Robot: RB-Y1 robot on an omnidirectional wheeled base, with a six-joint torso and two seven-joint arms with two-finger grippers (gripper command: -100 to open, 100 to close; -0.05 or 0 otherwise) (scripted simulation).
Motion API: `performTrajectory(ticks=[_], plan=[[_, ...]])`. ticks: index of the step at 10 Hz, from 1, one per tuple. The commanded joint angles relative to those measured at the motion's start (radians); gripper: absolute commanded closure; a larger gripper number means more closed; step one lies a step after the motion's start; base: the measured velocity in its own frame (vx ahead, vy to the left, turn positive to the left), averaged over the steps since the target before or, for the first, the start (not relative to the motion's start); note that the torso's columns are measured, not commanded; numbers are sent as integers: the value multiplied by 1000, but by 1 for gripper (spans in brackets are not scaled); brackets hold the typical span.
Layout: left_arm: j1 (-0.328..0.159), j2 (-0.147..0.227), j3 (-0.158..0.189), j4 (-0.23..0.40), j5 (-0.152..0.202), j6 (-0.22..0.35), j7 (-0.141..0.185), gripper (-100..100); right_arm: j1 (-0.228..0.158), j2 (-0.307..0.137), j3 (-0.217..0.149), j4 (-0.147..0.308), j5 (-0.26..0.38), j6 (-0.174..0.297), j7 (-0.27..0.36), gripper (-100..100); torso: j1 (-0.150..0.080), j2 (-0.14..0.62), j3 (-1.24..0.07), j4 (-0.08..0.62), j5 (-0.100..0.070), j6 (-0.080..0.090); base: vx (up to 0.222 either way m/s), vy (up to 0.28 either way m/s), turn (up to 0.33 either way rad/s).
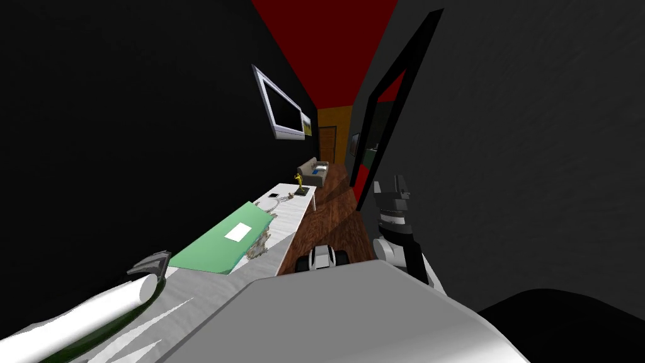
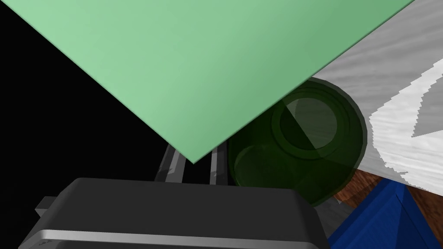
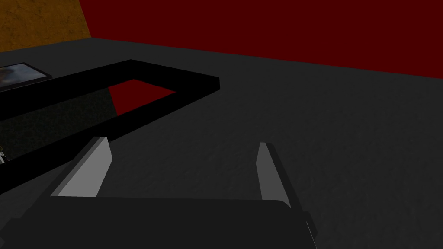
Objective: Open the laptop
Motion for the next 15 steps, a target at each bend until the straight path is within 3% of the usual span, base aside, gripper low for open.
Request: performTrajectory(ticks=[1, 2, 4, 5, 9, 12, 13, 15], plan=[[6, -3, -2, -9, 29, 67, 3, 100, 0, 0, 0, 0, 0, 0, 0, 0, -1, 0, 0, 0, 1, 0, 21, 79, -30], [6, -3, -2, -9, 29, 72, 3, 100, 0, 0, 0, 0, 0, 0, 0, 0, -1, 0, 0, 0, 0, 1, 13, 70, -18], [17, -5, -1, -27, 71, 142, 6, 100, 0, 0, 0, 0, 0, 0, 0, 0, -1, 0, 0, 0, 0, 2, 15, 90, -40], [17, -5, -1, -27, 71, 152, 6, 100, 0, 0, 0, 0, 0, 0, 0, 0, 1, -2, -1, 0, 1, 3, 12, 83, -34], [35, -7, 1, -55, 134, 265, 11, 100, 0, 0, 0, 0, 0, 0, 0, 0, 0, -1, 0, 0, 1, 1, 14, 91, -34], [41, -8, 1, -64, 155, 312, 13, 100, 0, 0, 0, 0, 0, 0, 0, 0, -4, 0, 0, 0, -2, 2, 11, 65, -25], [41, -6, 4, -61, 151, 297, 11, 100, 0, 0, 0, 0, 0, 0, 0, 0, -5, 0, 0, 1, -2, 2, 0, 22, -2], [47, -28, -9, -52, 199, 369, 16, 100, 0, 0, 0, 0, 0, 0, 0, 0, -3, 0, 0, 1, -3, 2, 33, 84, 2]])
